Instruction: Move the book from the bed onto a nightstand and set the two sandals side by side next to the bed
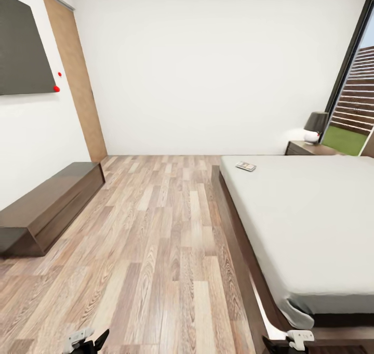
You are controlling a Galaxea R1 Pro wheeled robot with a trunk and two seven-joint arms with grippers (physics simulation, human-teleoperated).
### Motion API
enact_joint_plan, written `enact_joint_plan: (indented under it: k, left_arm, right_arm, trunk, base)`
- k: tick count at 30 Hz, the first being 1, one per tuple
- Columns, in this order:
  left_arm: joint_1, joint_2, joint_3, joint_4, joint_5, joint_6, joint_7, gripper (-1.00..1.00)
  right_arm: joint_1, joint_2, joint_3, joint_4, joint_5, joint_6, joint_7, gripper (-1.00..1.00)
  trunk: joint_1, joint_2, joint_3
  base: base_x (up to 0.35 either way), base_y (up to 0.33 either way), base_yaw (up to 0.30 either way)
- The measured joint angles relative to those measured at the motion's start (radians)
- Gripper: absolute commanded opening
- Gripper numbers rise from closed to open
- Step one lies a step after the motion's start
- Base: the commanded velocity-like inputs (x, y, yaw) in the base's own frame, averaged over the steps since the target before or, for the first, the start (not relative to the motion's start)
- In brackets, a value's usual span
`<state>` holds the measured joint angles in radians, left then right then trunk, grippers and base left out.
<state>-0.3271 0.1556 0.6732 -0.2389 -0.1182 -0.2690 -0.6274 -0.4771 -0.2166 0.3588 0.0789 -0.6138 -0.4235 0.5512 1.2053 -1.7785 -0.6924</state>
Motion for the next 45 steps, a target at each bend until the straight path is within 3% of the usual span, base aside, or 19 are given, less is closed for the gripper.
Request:
enact_joint_plan:
  k: [37, 45]
  left_arm:
    - [0.0, -0.001, 0.0, 0.0, 0.0, 0.0, 0.0, 1.0]
    - [0.0, 0.0, 0.001, 0.0, 0.0, 0.0, 0.001, 1.0]
  right_arm:
    - [0.0, 0.001, 0.0, 0.0, 0.0, 0.0, 0.0, 1.0]
    - [0.0, 0.001, 0.0, 0.0, 0.0, 0.0, 0.0, 1.0]
  trunk:
    - [0.0, 0.0, 0.0]
    - [-0.001, 0.0, 0.0]
  base:
    - [0.001, 0.0, 0.104]
    - [0.253, 0.0, 0.002]
